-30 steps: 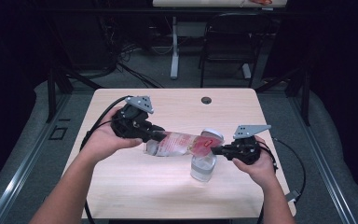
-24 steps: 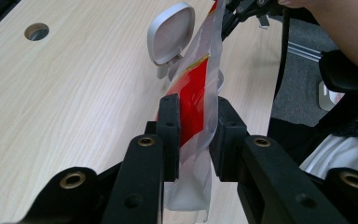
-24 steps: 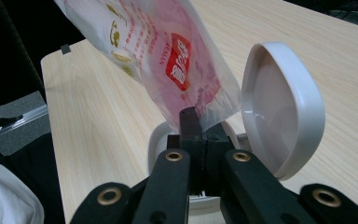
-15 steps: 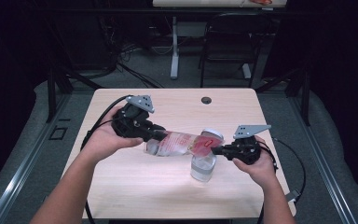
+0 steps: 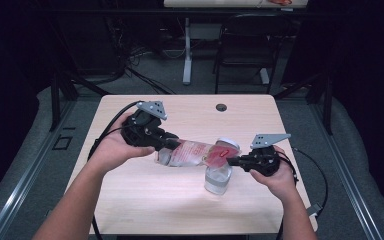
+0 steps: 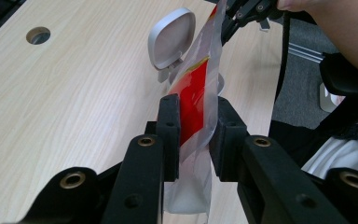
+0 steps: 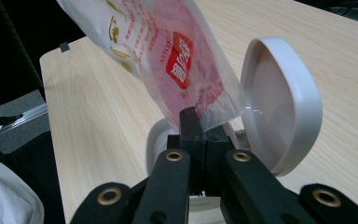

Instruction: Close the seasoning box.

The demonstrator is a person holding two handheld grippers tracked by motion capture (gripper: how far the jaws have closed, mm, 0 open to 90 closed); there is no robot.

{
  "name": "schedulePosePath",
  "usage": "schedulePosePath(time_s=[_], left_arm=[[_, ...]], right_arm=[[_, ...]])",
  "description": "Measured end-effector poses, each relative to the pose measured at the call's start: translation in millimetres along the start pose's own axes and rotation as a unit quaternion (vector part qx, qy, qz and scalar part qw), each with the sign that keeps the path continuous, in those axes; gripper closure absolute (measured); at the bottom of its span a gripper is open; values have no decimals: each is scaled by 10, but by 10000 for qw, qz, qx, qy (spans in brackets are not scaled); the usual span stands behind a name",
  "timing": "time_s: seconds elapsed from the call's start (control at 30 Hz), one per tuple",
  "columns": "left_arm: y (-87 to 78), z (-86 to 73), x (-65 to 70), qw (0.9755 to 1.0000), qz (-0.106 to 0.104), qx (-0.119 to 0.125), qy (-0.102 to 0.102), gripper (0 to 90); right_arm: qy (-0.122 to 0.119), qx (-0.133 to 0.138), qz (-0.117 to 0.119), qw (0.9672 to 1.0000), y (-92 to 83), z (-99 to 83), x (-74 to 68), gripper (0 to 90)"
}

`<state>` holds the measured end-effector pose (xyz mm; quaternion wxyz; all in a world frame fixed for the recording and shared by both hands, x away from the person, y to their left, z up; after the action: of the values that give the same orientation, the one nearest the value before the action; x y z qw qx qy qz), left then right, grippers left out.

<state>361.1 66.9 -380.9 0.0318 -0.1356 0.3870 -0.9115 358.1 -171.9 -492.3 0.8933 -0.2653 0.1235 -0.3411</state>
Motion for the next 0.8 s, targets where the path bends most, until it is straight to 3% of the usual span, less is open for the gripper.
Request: schedulePosePath(time_s=[0.8], left_arm=[[18,100,-6,9999,-15,120,55,748]], right_arm=[[24,-92,-3,10000,2,-46,34,900]])
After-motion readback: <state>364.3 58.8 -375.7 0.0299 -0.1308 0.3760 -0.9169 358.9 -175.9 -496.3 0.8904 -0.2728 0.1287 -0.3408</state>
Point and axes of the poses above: each handheld gripper's, and its own axes: y roughly forward along the jaws, z roughly out of its top, x roughly to its right, the point moved 7 cm from there along y, roughly forward along the jaws, and after that the axes turned 12 degrees about -z, right-handed, at the moved point
